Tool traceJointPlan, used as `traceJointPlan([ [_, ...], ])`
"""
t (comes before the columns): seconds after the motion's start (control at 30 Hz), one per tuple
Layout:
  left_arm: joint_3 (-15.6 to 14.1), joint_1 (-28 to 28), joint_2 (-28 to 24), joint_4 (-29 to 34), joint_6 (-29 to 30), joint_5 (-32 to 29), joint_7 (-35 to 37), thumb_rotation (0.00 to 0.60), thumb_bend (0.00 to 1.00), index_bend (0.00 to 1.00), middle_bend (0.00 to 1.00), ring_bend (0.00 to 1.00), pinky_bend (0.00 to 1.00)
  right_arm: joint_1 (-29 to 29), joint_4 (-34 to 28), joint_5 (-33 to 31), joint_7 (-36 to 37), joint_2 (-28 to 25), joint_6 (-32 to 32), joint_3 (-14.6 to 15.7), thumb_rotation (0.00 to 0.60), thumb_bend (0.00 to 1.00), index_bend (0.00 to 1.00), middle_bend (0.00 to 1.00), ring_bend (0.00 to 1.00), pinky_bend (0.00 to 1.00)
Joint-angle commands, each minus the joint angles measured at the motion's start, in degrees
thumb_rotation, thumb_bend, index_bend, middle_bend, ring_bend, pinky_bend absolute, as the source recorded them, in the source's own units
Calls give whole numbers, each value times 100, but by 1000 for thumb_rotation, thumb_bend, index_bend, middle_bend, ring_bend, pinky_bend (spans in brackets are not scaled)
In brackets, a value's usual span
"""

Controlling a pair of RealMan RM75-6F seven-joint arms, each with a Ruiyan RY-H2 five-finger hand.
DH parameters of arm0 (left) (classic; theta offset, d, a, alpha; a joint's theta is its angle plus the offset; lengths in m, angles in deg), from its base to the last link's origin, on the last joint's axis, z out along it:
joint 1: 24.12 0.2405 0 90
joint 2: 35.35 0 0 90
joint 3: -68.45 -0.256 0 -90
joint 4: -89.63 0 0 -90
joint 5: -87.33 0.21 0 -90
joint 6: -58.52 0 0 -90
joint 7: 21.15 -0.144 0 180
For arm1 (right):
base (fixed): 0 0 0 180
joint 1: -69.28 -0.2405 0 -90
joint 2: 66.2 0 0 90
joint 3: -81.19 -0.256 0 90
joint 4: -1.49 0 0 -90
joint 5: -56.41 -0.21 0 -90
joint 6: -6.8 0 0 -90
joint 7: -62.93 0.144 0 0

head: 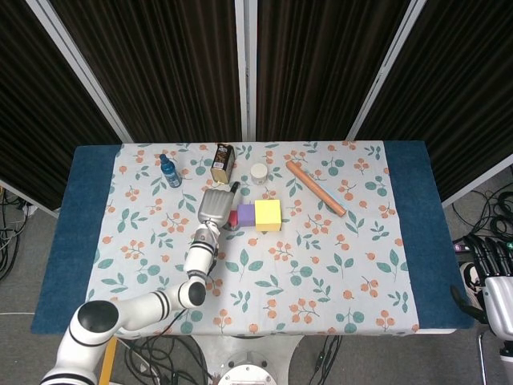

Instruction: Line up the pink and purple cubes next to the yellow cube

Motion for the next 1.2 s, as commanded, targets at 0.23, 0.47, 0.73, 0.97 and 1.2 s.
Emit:
traceJointPlan([
  [0.23, 108, -16, 93, -140, -54, 7, -62, 600, 42, 155, 830, 831, 882, 11, -6, -5, -2, -18, -8, -2, 600, 225, 0, 10, 0, 23],
  [0.47, 160, 31, 65, -17, -51, 24, -71, 600, 41, 154, 830, 830, 882, 22, 13, 4, 25, -12, -18, 2, 600, 225, 0, 9, 0, 23],
  [0.73, -140, 395, -493, 717, 85, 402, -30, 600, 41, 143, 826, 828, 881, -20, 24, 80, 46, 5, 3, -2, 600, 226, 0, 9, 0, 23],
  [0.97, -434, 617, -873, 888, 76, 619, -76, 600, 42, 136, 817, 817, 876, -28, 20, 110, 35, 21, 14, 12, 600, 226, 0, 9, 0, 23],
  [1.2, -321, 517, -534, 177, -90, 979, 535, 600, 42, 136, 816, 816, 875, -6, -16, 78, -10, 17, -7, 10, 600, 226, 0, 9, 0, 23],
])
